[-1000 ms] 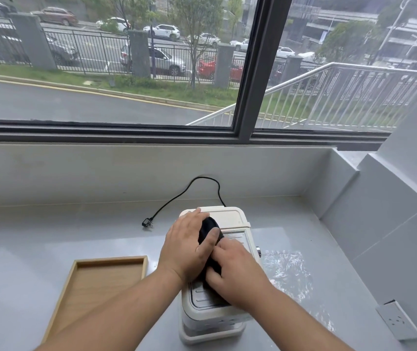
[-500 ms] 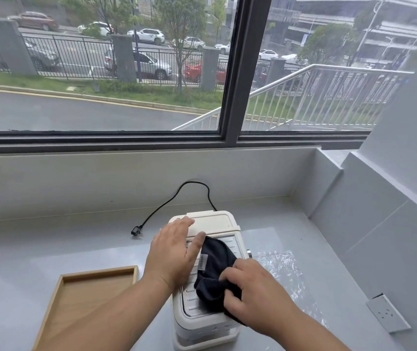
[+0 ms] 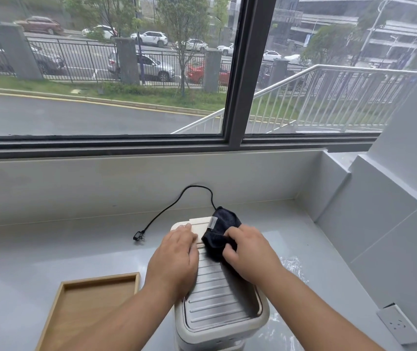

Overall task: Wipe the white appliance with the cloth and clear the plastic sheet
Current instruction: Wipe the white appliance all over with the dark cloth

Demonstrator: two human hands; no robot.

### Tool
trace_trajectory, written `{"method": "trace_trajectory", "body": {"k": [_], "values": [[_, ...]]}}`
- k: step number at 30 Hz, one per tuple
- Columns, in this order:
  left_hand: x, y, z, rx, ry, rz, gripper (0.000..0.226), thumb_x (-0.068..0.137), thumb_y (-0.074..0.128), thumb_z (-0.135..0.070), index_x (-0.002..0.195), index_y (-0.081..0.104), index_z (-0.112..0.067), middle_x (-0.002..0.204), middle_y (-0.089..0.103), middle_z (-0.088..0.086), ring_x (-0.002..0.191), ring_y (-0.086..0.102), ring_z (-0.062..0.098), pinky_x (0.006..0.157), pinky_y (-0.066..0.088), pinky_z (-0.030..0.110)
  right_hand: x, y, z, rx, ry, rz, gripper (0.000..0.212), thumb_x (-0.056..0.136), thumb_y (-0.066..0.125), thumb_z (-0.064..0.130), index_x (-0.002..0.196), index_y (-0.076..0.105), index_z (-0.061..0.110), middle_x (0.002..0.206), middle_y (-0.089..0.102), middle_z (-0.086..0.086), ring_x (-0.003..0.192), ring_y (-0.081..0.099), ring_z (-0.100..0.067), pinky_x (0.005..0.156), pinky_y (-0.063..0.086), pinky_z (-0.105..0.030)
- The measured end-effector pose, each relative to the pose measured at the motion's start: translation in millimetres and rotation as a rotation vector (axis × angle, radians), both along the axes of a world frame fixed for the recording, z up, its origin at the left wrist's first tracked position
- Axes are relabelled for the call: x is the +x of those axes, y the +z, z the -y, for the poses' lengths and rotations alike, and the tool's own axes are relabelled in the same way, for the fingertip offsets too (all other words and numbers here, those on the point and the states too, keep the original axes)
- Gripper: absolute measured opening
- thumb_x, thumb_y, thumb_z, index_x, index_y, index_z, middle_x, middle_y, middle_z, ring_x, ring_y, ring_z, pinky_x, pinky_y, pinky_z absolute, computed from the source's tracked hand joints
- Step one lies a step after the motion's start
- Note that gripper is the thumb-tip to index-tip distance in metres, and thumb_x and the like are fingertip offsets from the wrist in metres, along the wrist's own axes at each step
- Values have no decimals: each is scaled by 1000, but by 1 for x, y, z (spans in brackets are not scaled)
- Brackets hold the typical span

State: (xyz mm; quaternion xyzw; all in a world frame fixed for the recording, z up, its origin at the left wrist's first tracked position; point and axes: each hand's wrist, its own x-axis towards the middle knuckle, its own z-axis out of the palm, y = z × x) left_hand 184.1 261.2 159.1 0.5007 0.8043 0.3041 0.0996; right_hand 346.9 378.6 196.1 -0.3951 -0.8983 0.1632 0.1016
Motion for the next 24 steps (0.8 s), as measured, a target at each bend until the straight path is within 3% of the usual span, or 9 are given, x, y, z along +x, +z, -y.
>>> {"method": "trace_trajectory", "body": {"k": [4, 8, 12, 17, 21, 24], "values": [[0, 0, -3, 2, 12, -9, 39, 101, 49, -19, 138, 63, -18, 156, 51, -6, 146, 38, 14, 121, 25, 26, -16, 3, -13, -17, -40, 44, 20, 87, 53, 33, 99, 64, 21, 93, 56, -1, 97, 52, -27, 80, 50, -39], [1, 0, -4, 5, 9, -12, 37, 98, 51, -15, 132, 67, -14, 154, 53, -3, 144, 38, 17, 119, 24, 24, -31, -1, -17, 32, -76, 59, 17, 88, 50, 30, 97, 58, 18, 97, 57, -5, 96, 50, -29, 72, 43, -38], [2, 3, -1, 27, 4, -22, 34, 100, 53, -16, 132, 65, -22, 152, 53, -7, 144, 39, 16, 121, 28, 30, -55, -3, -16, 104, -68, 9, 22, 91, 51, 25, 111, 57, 17, 105, 57, -10, 96, 49, -33, 83, 44, -43], [6, 13, 5, 119, 97, 35, 41, 105, 53, -31, 145, 54, -23, 159, 45, -5, 149, 36, 18, 123, 26, 42, -80, -10, 1, 114, 15, -74, 24, 94, 52, 22, 117, 56, 20, 110, 54, -9, 95, 48, -32, 88, 43, -45], [11, 19, 13, 154, 75, 21, 66, 98, 26, -58, 148, 51, -21, 164, 39, -2, 154, 30, 19, 125, 20, 49, -72, -15, 16, 96, 161, -98, 25, 93, 50, 24, 117, 57, 24, 106, 51, -6, 91, 42, -27, 86, 42, -41], [10, 18, 15, 182, 65, 39, 70, 97, 25, -59, 146, 53, -17, 163, 41, 0, 151, 35, 19, 125, 22, 50, -64, -13, 31, 120, 240, -101, 23, 95, 50, 26, 115, 59, 21, 101, 52, -6, 90, 39, -23, 86, 41, -40]]}}
